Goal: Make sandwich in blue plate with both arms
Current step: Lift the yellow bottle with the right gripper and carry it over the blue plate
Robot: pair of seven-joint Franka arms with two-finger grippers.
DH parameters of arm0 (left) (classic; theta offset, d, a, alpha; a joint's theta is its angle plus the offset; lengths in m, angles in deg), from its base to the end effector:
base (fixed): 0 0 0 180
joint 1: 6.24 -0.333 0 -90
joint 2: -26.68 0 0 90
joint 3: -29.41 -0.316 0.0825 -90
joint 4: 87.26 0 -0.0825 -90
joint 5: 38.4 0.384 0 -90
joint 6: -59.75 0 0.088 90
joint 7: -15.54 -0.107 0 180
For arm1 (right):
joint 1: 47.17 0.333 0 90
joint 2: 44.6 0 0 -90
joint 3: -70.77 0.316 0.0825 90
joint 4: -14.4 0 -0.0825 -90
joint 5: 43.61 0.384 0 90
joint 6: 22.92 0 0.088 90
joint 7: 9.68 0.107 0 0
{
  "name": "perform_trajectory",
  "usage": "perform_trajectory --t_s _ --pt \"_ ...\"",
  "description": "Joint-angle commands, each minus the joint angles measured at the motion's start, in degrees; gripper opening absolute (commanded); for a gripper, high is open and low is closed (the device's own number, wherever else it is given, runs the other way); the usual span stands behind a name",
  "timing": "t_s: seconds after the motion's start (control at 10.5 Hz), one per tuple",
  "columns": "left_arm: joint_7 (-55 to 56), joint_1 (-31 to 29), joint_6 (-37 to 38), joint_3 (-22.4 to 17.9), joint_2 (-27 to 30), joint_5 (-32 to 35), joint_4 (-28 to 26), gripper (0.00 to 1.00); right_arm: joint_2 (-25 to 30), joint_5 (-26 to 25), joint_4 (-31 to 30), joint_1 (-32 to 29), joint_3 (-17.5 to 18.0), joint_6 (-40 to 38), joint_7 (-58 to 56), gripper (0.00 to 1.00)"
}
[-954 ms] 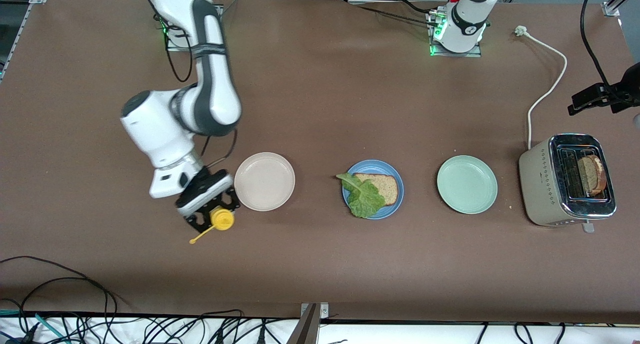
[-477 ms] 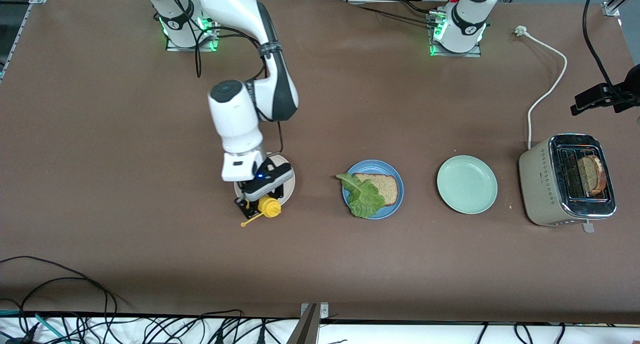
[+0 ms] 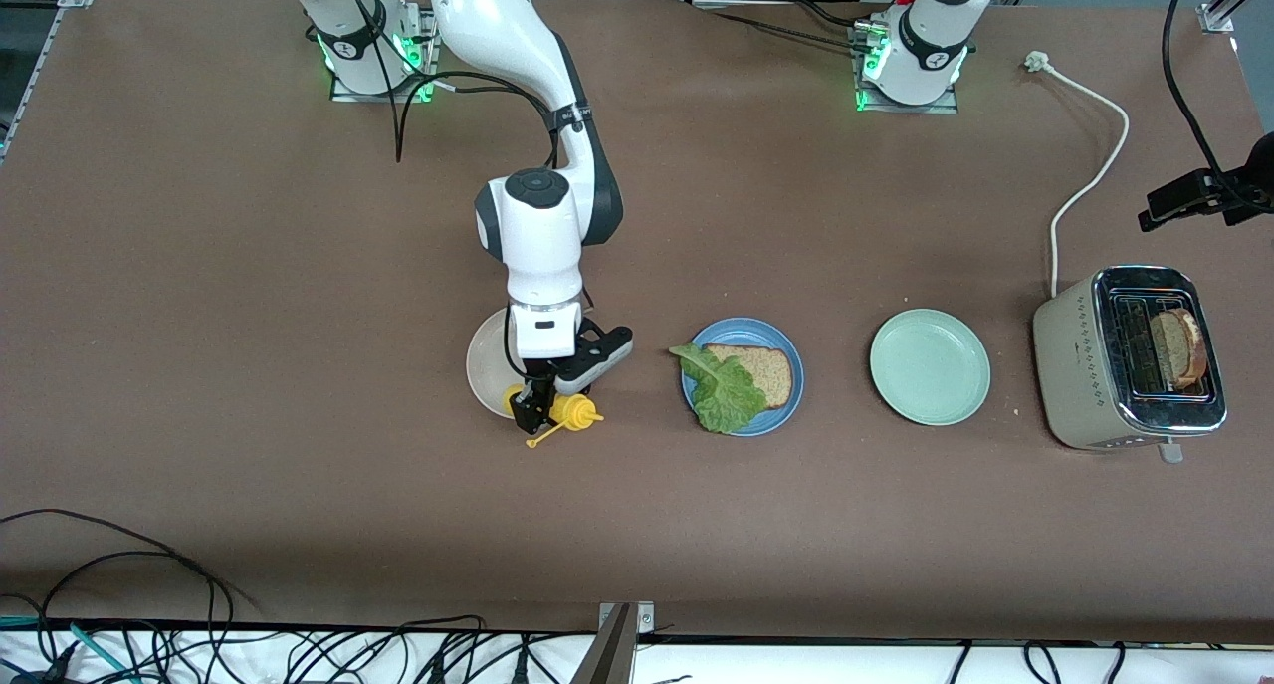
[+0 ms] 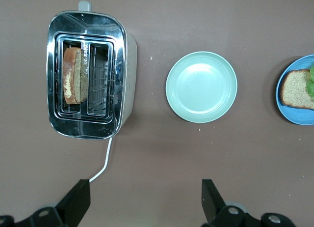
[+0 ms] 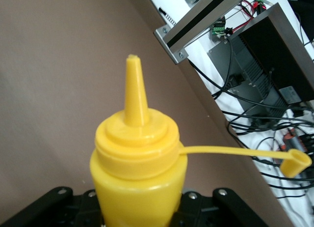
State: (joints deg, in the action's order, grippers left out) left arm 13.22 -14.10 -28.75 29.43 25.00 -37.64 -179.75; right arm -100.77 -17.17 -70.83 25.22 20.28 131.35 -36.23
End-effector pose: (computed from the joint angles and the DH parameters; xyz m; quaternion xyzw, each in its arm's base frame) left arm 0.5523 0.0775 0.5856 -0.9976 -0.0479 0.0499 0.0022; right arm 0.6223 0.4253 0.2926 0.8450 0.4250 0.2814 0.1617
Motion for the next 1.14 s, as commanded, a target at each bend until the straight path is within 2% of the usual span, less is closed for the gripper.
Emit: perform_trajectory --t_s 0.0,0.19,0.57,0.67,0.86,1.05 --pt "0.21 -0.06 1.22 0.5 -0.61 0.83 1.61 1.0 -2.89 -13.04 3.04 -0.05 -1.36 -3.44 5.86 0.16" --pt "0.21 -0.23 1.22 0.5 -0.61 0.83 1.53 1.0 -5.61 -18.07 9.69 -0.31 -1.28 -10.44 13.06 0.16" --pt "0.3 -0.32 1.22 0.33 -0.61 -0.4 1.53 1.0 -8.52 -19.23 17.53 -0.93 -1.45 -18.63 17.92 0.16" --pt "0.21 -0.32 1.22 0.33 -0.61 -0.4 1.61 1.0 -8.96 -20.8 19.12 -0.93 -1.45 -20.57 20.2 0.16" --pt "0.21 -0.32 1.22 0.33 -0.61 -0.4 1.53 1.0 -9.14 -23.79 19.83 -0.49 -1.28 -22.87 22.76 0.16" --pt "0.21 -0.32 1.22 0.33 -0.61 -0.4 1.61 1.0 -10.63 -29.84 19.83 0.65 -1.1 -23.75 23.47 0.16"
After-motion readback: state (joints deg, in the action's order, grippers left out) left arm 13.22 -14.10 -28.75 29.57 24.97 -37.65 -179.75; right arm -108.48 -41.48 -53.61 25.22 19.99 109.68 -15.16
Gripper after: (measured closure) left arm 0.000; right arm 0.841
